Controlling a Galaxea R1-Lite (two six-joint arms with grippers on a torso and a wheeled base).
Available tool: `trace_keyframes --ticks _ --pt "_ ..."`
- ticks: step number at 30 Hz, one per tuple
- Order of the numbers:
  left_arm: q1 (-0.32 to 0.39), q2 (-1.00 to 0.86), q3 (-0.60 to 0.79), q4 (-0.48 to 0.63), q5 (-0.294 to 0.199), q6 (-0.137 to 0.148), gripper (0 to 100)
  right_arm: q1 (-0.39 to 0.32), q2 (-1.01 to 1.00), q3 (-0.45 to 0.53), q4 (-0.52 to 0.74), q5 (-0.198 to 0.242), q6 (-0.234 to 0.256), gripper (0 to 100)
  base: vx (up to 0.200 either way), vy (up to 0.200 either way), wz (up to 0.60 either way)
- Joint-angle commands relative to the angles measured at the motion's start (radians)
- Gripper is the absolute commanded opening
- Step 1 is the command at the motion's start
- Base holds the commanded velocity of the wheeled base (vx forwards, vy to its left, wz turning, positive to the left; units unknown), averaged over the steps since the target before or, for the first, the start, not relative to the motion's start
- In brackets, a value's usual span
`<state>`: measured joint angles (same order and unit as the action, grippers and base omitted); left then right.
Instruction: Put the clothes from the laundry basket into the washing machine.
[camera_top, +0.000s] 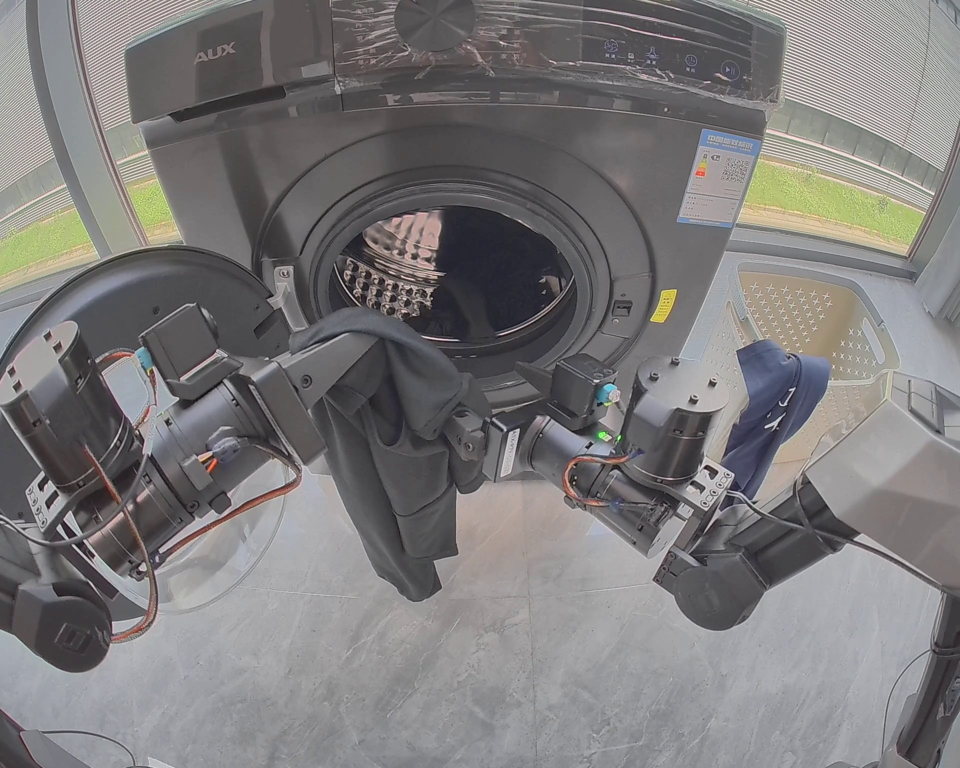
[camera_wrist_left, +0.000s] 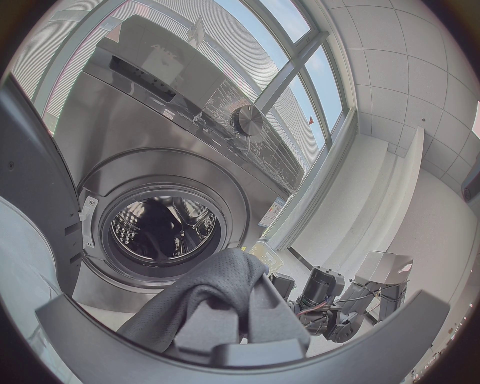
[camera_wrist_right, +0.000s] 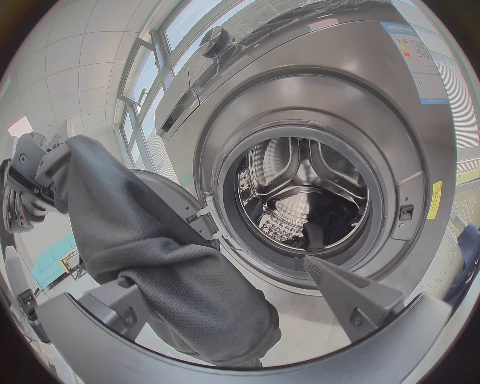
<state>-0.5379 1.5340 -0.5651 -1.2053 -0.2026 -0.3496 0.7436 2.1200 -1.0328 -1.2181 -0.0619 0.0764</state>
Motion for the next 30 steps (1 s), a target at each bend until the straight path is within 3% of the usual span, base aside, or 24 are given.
trace_keyframes --ticks 1,6,20,30 --pt "0.001 0.008 -0.004 0.000 0.000 0.000 0 0.002 0.001 0.051 -0.011 0.001 0.000 100 0.000 0.000 0.00" --pt "0.001 0.006 -0.007 0.000 0.000 0.000 0 0.005 0.014 0.099 -0.028 0.001 -0.006 100 0.000 0.000 0.00" --pt "-0.004 0.009 0.002 0.000 0.000 -0.002 0 0.028 0.034 -0.050 -0.032 0.001 -0.010 100 0.000 0.000 0.00" --pt "-0.001 0.011 0.005 0.000 -0.001 0.000 0 0.049 0.034 -0.064 -0.047 0.027 -0.009 100 0.000 0.000 0.00"
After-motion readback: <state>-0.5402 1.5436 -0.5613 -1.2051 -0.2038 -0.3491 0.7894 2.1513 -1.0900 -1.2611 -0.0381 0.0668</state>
